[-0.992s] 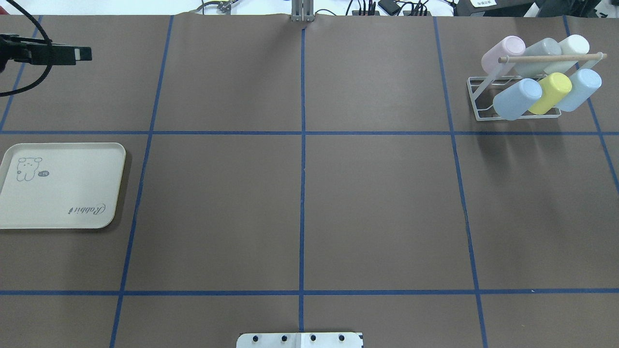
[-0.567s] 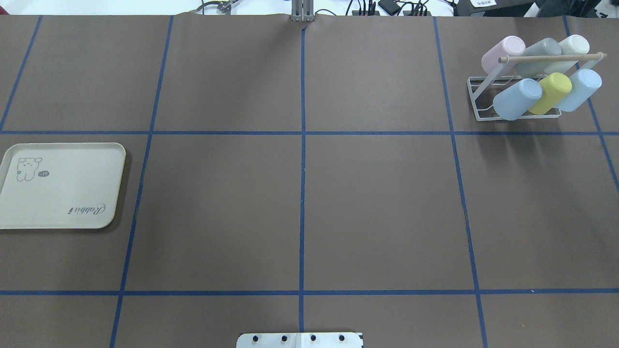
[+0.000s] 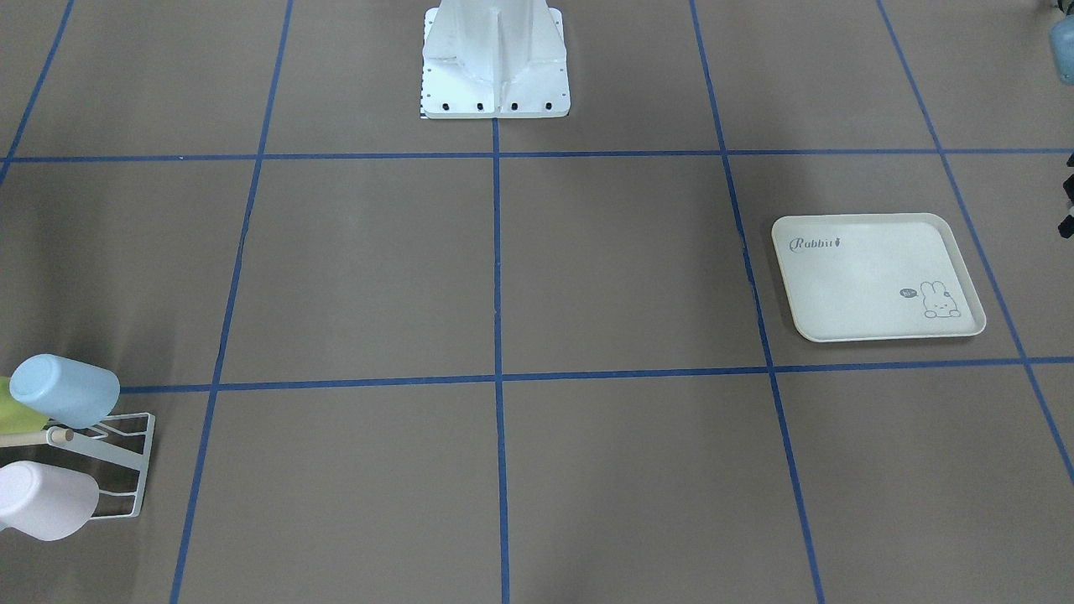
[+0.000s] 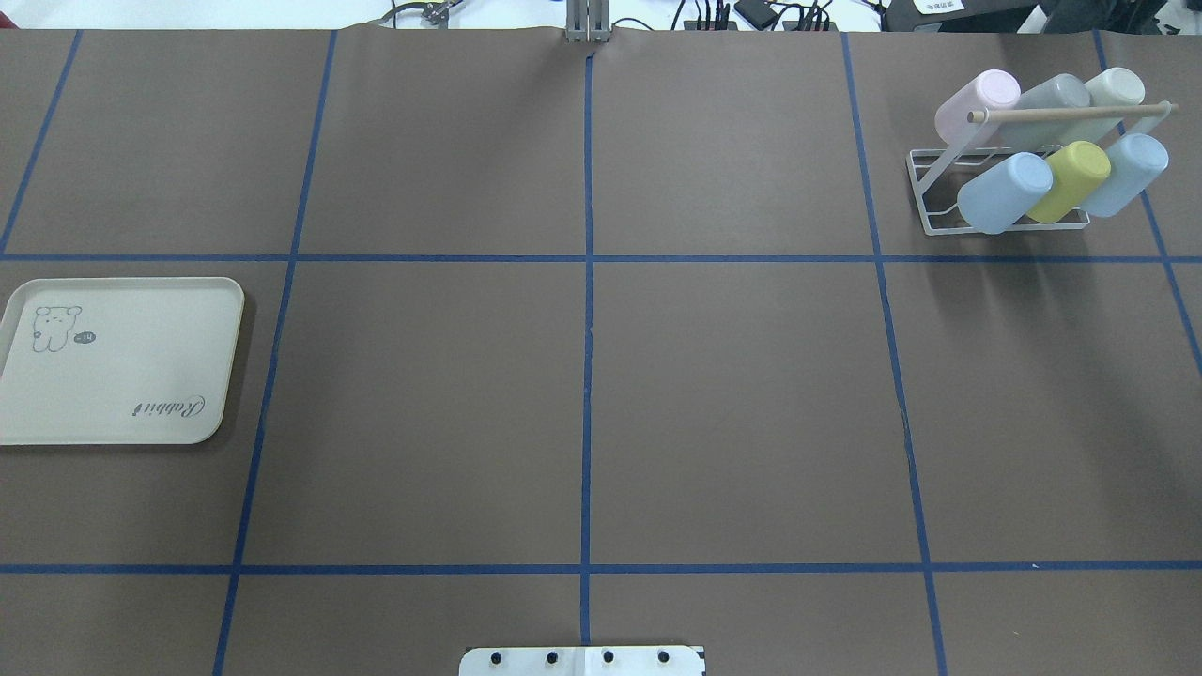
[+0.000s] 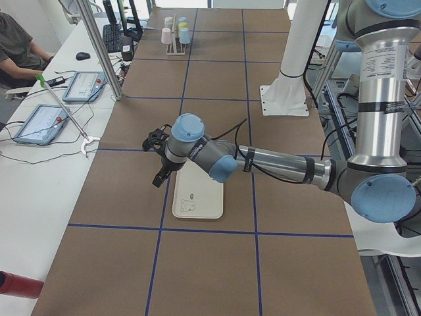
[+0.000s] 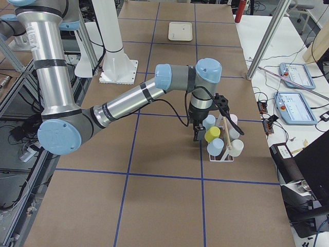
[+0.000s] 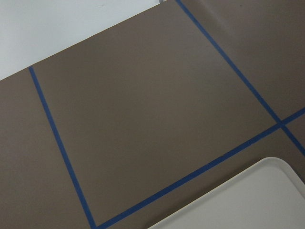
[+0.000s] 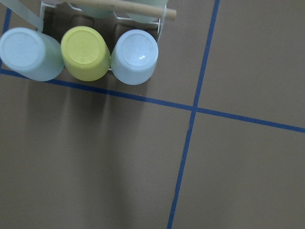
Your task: Transfer IKEA cup to right arm and place on rack
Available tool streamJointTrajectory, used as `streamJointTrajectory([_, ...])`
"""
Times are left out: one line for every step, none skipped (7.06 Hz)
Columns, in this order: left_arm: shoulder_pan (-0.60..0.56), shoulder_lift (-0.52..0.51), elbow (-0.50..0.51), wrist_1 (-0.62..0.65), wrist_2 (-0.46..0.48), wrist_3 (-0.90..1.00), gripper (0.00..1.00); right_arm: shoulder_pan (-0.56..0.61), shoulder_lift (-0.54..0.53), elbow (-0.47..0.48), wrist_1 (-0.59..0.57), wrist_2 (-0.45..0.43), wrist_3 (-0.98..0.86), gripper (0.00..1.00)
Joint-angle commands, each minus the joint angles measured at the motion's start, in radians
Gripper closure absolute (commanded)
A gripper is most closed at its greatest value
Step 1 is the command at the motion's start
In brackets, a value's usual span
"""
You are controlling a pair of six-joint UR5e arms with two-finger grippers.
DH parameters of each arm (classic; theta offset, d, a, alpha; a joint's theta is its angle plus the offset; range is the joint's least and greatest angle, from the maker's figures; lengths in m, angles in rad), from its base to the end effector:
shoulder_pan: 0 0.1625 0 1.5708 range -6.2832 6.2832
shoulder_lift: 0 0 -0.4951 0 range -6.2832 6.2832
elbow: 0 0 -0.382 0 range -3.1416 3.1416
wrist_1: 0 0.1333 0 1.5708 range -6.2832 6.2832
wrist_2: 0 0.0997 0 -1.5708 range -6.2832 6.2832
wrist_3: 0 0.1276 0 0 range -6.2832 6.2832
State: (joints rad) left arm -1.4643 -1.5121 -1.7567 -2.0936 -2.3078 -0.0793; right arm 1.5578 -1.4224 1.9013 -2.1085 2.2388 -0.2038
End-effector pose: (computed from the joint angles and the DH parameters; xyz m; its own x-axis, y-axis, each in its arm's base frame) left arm 0.0044 -0.4887 0.6232 0.6976 0.4189 -0.5813 -0.0295 0.8274 0.5609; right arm 0.0477 -0.5065 0.5820 0.7666 -0.1764 0.6174 0.1717 0.9828 0.0676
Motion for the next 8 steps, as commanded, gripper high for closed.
streamJointTrajectory([-0.053,0.059,0.011,-0.014,-0.002,0.009,0.00,-0.004,-0.059,-0.045,0.001,-0.007,-0.003,0.00])
streamJointTrajectory([-0.051,0.055,0.049,-0.014,0.007,0.003,0.00,-0.004,-0.067,-0.091,0.001,-0.007,-0.012,0.00])
streamJointTrajectory([-0.051,0.053,0.060,-0.008,0.014,0.009,0.00,-0.002,-0.070,-0.097,0.016,-0.007,-0.011,0.00])
streamJointTrajectory([-0.051,0.052,0.071,0.000,0.045,0.012,0.00,-0.002,-0.070,-0.094,0.030,-0.005,-0.008,0.00])
streamJointTrajectory([-0.039,0.052,0.086,0.013,0.091,0.036,0.00,-0.002,-0.070,-0.094,0.038,-0.005,-0.005,0.00])
streamJointTrajectory([-0.036,0.035,0.097,0.089,0.094,0.155,0.00,-0.002,-0.067,-0.093,0.039,-0.005,-0.002,0.00])
streamJointTrajectory([-0.038,-0.005,0.095,0.198,0.094,0.252,0.00,-0.002,-0.070,-0.099,0.092,-0.007,0.000,0.00])
streamJointTrajectory([-0.036,-0.023,0.097,0.240,0.096,0.272,0.00,-0.002,-0.081,-0.126,0.184,-0.005,0.009,0.00])
